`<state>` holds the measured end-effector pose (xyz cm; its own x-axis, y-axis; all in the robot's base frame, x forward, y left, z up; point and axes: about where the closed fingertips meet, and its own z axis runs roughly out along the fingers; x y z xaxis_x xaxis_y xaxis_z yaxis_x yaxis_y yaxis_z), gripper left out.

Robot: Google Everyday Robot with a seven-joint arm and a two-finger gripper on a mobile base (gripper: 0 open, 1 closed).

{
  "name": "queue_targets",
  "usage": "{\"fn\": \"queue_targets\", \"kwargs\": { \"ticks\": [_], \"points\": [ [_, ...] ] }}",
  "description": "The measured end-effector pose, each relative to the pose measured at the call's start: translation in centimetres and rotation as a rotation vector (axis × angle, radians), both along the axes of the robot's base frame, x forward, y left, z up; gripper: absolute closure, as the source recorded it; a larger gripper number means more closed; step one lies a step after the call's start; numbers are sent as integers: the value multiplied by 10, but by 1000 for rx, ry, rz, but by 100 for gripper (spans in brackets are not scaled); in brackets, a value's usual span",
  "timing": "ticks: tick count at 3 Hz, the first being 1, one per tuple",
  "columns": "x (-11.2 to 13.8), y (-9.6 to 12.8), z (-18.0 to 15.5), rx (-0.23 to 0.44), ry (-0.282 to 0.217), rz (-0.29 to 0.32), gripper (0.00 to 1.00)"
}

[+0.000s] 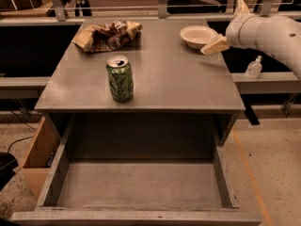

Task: Move paper bowl near green can

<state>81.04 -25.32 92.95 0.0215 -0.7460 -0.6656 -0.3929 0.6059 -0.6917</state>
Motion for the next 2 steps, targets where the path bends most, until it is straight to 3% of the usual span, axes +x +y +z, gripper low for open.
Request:
{"fn": "queue_targets", "kwargs": {
  "ticks": [2],
  "points": [
    [36,-3,-19,47,-25,27,0]
  ]
}}
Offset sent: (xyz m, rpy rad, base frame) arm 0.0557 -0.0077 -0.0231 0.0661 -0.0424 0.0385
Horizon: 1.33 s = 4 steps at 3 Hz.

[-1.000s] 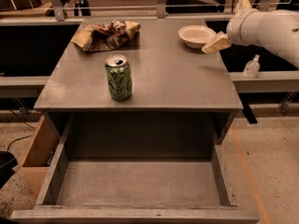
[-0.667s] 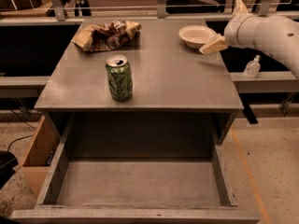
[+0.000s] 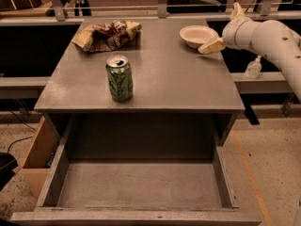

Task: Move paper bowl near green can

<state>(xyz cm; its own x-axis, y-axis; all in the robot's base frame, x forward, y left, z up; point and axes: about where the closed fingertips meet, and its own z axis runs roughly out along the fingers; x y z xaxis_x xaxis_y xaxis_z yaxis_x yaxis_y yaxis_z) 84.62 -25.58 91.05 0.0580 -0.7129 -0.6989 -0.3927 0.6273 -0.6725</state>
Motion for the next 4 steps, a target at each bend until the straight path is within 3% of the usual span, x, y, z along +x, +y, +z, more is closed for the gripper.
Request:
{"fn": "queue_targets", "kwargs": {
  "ticks": [1,2,4],
  "points": [
    [14,5,-7,9,0,16,0],
    [24,13,-15,11,7,36,18],
    [26,18,-18,12,11,43,73]
  ]
}}
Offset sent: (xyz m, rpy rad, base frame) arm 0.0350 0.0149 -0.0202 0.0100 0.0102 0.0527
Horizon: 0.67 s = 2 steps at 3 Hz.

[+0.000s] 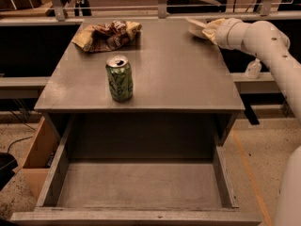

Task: Move paper bowl near green can

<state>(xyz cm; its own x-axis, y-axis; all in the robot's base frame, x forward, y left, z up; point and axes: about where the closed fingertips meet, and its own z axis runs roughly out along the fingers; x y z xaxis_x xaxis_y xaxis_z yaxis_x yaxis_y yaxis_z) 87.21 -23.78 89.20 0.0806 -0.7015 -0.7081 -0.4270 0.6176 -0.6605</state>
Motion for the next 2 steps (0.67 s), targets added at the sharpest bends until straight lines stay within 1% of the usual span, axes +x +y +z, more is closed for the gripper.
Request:
{"fn": "queue_targets", "kwargs": {
  "ticks": [1,2],
  "points": [
    [1,3,-2,1,2,3,96],
    [1,4,-3,1,3,5,100]
  ]
}}
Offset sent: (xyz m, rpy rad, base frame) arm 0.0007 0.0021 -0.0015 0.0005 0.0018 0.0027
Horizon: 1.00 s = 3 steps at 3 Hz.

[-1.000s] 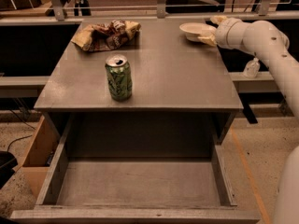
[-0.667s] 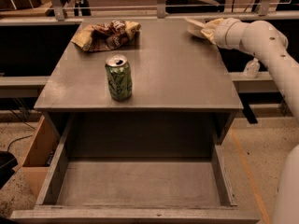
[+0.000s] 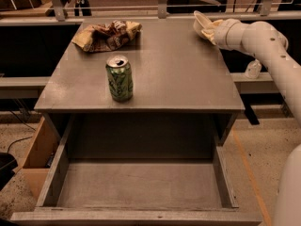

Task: Move paper bowl near green can

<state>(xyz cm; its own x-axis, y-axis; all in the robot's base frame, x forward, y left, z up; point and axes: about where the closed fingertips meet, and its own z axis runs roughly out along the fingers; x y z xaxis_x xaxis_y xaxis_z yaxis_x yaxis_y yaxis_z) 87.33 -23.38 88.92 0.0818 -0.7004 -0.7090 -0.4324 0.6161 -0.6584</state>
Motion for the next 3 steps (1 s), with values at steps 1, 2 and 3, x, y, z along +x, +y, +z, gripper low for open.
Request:
{"fn": "queue_targets", "kwargs": {
  "ticks": [1,2,3],
  "points": [
    [3,3,2,-14,-1,8,100],
    [8,2,26,-77,-31,25,100],
    [5,-1,64,-147,-81,52,100]
  ]
}}
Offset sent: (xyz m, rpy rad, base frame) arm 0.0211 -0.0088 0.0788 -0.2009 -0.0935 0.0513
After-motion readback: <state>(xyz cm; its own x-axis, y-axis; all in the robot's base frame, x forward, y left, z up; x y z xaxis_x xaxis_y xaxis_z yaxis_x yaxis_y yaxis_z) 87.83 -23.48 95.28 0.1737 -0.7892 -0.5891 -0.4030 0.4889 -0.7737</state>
